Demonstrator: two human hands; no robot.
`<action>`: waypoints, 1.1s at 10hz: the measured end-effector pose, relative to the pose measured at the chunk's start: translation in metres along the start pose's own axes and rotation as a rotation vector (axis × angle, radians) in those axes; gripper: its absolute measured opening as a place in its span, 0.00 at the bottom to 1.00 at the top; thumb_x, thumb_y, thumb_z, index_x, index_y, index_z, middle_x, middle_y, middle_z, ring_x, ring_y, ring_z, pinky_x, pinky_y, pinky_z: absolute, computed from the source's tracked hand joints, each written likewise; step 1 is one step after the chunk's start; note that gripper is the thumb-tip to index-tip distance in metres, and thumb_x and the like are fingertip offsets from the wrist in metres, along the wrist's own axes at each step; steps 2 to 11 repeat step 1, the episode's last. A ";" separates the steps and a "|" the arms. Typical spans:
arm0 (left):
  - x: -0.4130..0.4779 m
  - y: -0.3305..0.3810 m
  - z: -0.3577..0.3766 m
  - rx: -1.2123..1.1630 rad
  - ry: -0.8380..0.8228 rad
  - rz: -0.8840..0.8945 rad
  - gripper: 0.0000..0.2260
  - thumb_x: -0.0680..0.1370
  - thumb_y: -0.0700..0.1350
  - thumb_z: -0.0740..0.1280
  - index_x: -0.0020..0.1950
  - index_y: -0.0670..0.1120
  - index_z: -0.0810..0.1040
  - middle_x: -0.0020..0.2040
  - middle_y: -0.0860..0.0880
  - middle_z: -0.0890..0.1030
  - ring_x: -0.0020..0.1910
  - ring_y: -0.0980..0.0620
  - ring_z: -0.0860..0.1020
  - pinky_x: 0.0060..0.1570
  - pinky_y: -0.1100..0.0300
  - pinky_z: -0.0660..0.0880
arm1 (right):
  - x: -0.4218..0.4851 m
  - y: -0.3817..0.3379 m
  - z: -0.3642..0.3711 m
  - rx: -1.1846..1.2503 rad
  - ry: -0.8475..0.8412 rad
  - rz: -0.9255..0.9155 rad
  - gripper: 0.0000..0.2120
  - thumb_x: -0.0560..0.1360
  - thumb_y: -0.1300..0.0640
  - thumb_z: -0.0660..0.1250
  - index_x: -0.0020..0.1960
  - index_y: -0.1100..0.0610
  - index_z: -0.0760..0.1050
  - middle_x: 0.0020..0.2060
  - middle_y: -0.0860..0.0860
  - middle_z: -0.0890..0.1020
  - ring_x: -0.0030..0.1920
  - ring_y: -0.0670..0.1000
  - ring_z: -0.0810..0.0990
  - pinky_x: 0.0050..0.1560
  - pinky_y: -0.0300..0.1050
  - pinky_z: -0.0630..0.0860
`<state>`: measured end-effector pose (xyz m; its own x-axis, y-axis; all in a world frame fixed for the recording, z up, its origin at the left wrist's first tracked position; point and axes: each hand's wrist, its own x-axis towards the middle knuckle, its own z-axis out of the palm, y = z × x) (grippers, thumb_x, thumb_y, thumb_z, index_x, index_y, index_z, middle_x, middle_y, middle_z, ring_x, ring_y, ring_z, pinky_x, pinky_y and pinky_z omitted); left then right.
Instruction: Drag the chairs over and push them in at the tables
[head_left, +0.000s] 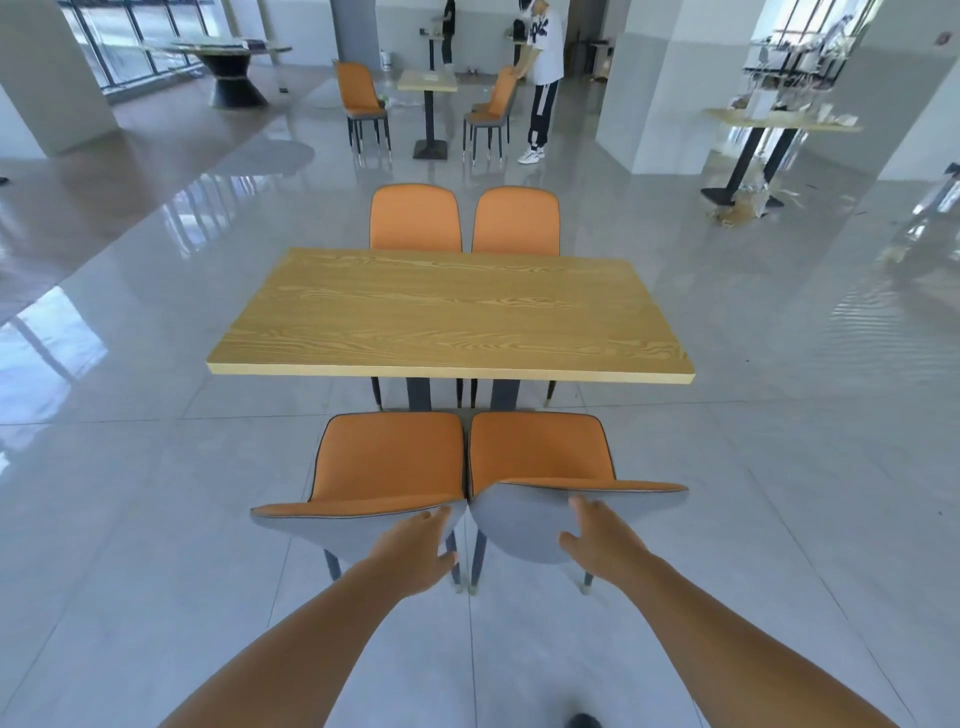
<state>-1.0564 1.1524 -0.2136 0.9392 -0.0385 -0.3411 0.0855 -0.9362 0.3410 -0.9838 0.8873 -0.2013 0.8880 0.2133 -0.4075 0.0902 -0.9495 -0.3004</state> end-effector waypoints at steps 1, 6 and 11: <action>-0.022 -0.024 -0.009 -0.008 0.032 -0.010 0.27 0.82 0.55 0.63 0.77 0.46 0.62 0.70 0.46 0.74 0.66 0.45 0.75 0.62 0.49 0.75 | -0.016 -0.026 0.010 -0.014 -0.046 -0.032 0.32 0.81 0.45 0.60 0.79 0.55 0.56 0.69 0.56 0.74 0.63 0.56 0.77 0.58 0.49 0.76; -0.022 -0.024 -0.009 -0.008 0.032 -0.010 0.27 0.82 0.55 0.63 0.77 0.46 0.62 0.70 0.46 0.74 0.66 0.45 0.75 0.62 0.49 0.75 | -0.016 -0.026 0.010 -0.014 -0.046 -0.032 0.32 0.81 0.45 0.60 0.79 0.55 0.56 0.69 0.56 0.74 0.63 0.56 0.77 0.58 0.49 0.76; -0.022 -0.024 -0.009 -0.008 0.032 -0.010 0.27 0.82 0.55 0.63 0.77 0.46 0.62 0.70 0.46 0.74 0.66 0.45 0.75 0.62 0.49 0.75 | -0.016 -0.026 0.010 -0.014 -0.046 -0.032 0.32 0.81 0.45 0.60 0.79 0.55 0.56 0.69 0.56 0.74 0.63 0.56 0.77 0.58 0.49 0.76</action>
